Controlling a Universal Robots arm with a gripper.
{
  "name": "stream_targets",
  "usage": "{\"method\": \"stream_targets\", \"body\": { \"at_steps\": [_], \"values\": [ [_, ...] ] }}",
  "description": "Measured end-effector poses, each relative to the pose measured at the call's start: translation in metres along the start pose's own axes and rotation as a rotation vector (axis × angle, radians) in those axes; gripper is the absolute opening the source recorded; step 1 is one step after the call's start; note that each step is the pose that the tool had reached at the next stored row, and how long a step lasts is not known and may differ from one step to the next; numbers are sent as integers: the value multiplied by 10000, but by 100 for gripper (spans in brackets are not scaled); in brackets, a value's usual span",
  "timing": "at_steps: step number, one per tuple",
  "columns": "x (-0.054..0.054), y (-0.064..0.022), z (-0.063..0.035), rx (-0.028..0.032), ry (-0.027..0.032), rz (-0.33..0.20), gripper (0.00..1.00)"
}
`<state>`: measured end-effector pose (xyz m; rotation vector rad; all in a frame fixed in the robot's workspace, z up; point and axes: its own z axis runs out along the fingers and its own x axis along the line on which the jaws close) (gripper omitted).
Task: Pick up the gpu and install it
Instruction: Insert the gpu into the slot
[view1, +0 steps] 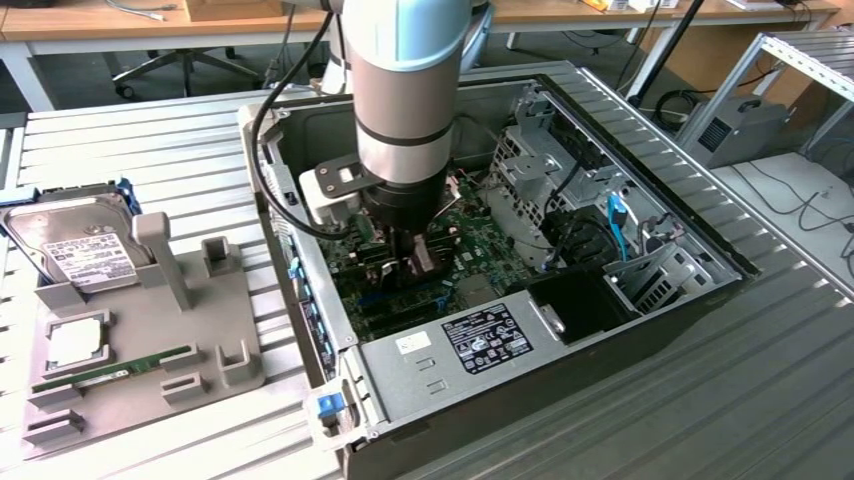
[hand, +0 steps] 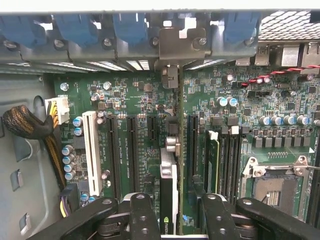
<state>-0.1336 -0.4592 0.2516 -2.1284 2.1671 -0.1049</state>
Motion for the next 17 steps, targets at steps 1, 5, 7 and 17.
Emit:
{"method": "stream_targets", "body": {
  "at_steps": [1,5,7,17],
  "values": [
    [0,0,-1,-57,2,6,40],
    [0,-2,-12,-254,9,17,40],
    [-1,-4,-24,-308,8,21,40],
    [-2,-23,-86,-639,5,47,40]
  ]
}}
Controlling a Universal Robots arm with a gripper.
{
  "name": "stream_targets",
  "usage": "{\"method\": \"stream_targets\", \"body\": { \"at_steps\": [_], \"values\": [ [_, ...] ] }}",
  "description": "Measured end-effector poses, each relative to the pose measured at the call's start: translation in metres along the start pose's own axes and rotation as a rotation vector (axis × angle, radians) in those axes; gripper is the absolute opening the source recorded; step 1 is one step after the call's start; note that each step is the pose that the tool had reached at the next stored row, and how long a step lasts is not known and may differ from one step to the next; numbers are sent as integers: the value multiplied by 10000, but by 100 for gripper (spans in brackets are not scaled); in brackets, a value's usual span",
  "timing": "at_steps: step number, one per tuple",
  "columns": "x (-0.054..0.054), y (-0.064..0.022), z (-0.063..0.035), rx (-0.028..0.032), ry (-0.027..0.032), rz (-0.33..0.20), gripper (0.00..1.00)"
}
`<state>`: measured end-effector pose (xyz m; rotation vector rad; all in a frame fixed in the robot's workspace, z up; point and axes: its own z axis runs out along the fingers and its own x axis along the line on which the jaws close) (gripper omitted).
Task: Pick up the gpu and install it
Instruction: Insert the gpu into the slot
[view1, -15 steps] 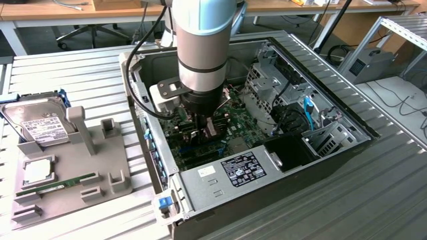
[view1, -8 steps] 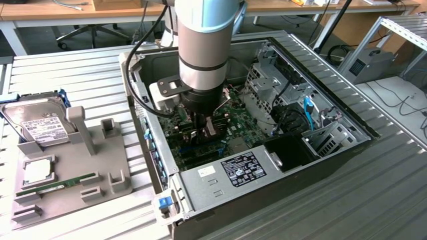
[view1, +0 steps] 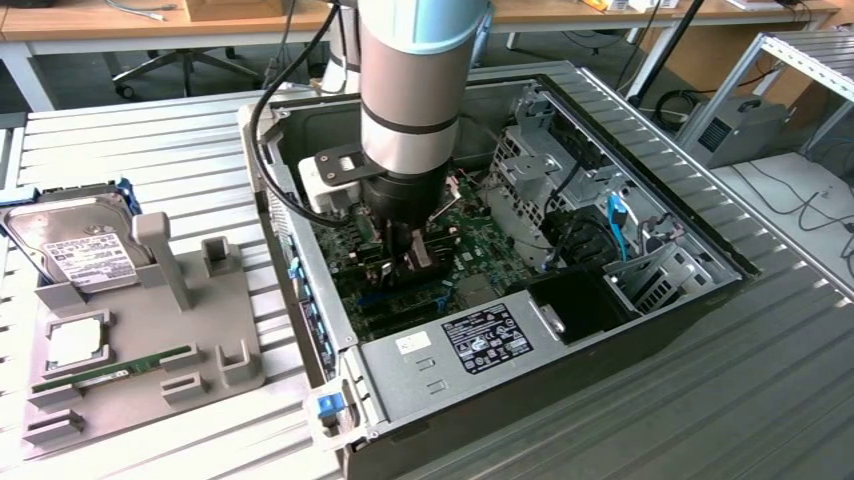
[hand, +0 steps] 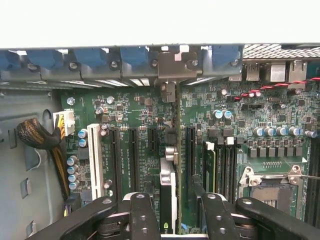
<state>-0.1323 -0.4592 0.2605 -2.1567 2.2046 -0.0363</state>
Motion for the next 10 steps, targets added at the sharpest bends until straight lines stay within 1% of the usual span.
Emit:
{"method": "stream_targets", "body": {
  "at_steps": [2,4,7,9,10],
  "values": [
    [0,-11,0,-38,-10,0,40],
    [-1,-29,1,-113,-17,3,40],
    [0,-44,-4,-196,-23,6,40],
    [-1,-48,-5,-235,-35,8,40],
    [-1,-48,-5,-236,-35,8,40]
  ]
}}
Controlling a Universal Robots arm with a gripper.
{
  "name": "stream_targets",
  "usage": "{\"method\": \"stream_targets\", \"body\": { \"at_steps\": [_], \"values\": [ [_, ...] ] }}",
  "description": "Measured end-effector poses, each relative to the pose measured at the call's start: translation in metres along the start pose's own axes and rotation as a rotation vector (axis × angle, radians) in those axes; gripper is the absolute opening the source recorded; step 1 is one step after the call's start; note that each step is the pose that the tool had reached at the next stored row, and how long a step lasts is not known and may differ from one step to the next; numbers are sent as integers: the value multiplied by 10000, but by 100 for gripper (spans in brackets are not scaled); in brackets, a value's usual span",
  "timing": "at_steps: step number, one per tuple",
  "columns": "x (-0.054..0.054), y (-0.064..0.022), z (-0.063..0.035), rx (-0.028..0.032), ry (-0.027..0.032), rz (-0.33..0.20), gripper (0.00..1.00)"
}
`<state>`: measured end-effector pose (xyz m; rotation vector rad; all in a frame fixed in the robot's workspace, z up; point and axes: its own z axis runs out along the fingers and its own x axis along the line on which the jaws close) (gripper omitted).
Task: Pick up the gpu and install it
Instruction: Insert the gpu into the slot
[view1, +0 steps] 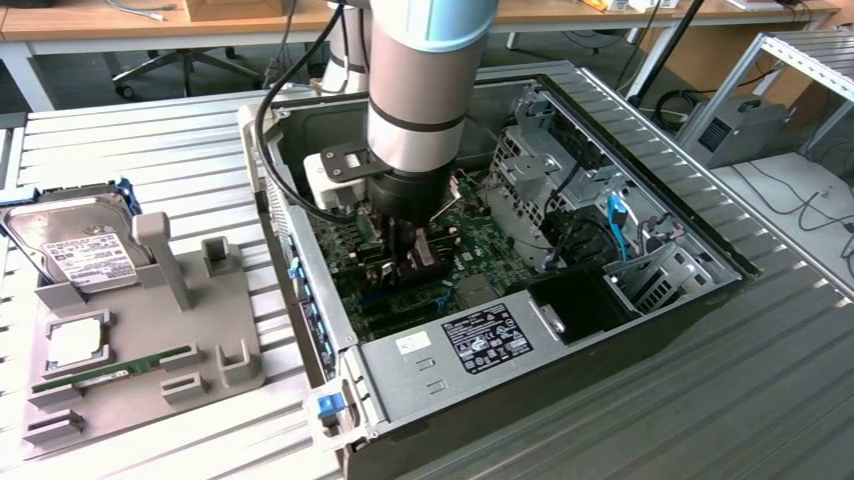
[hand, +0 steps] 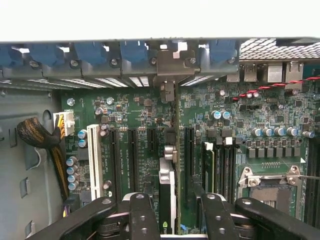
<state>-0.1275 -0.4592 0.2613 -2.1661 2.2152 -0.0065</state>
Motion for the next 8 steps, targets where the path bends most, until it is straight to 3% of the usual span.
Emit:
{"method": "stream_targets", "body": {
  "at_steps": [8],
  "values": [
    [-1,-57,2,-45,-52,2,40]
  ]
}}
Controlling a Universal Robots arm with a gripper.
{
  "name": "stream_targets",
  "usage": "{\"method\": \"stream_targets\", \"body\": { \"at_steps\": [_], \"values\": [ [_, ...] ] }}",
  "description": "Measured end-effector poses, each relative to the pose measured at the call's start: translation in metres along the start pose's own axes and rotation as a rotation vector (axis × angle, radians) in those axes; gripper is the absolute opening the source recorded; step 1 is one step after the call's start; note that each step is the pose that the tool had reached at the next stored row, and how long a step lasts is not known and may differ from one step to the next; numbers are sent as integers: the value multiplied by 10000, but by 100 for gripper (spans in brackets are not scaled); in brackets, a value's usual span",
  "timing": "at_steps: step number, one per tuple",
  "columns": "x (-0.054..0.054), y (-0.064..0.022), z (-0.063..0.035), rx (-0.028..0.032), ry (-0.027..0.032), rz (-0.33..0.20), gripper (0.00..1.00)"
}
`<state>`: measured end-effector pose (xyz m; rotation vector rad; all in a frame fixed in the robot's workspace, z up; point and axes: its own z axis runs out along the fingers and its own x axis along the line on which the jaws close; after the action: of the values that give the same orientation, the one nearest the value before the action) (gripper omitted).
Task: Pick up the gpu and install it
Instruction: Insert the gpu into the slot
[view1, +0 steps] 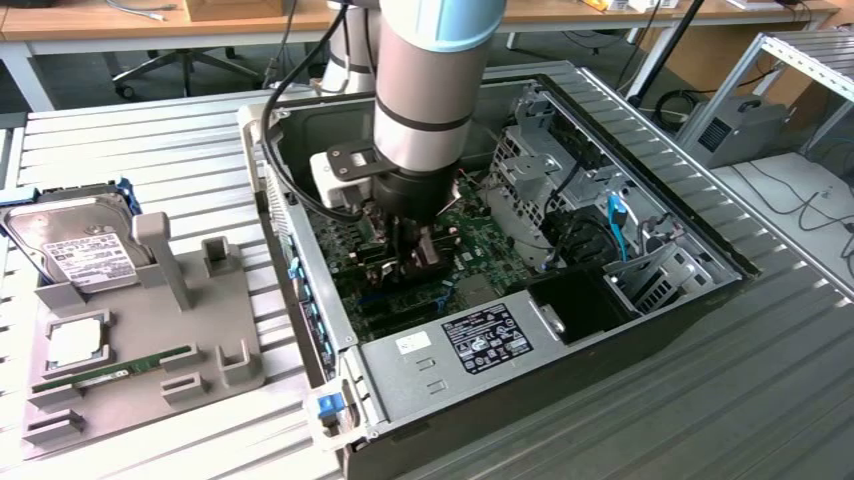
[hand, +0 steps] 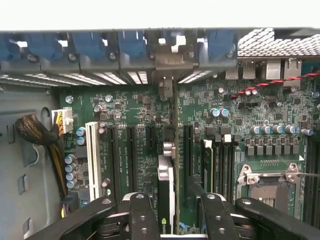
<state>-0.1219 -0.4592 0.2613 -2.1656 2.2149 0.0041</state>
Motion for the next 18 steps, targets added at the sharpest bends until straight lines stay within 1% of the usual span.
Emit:
{"method": "stream_targets", "body": {
  "at_steps": [1,14,15,17,18],
  "values": [
    [1,-9,0,-16,-1,0,40],
    [0,-10,0,-18,-1,1,40],
    [0,-11,0,-36,-1,2,40],
    [0,-19,0,-108,2,6,40],
    [0,-18,0,-109,3,7,40]
  ]
}}
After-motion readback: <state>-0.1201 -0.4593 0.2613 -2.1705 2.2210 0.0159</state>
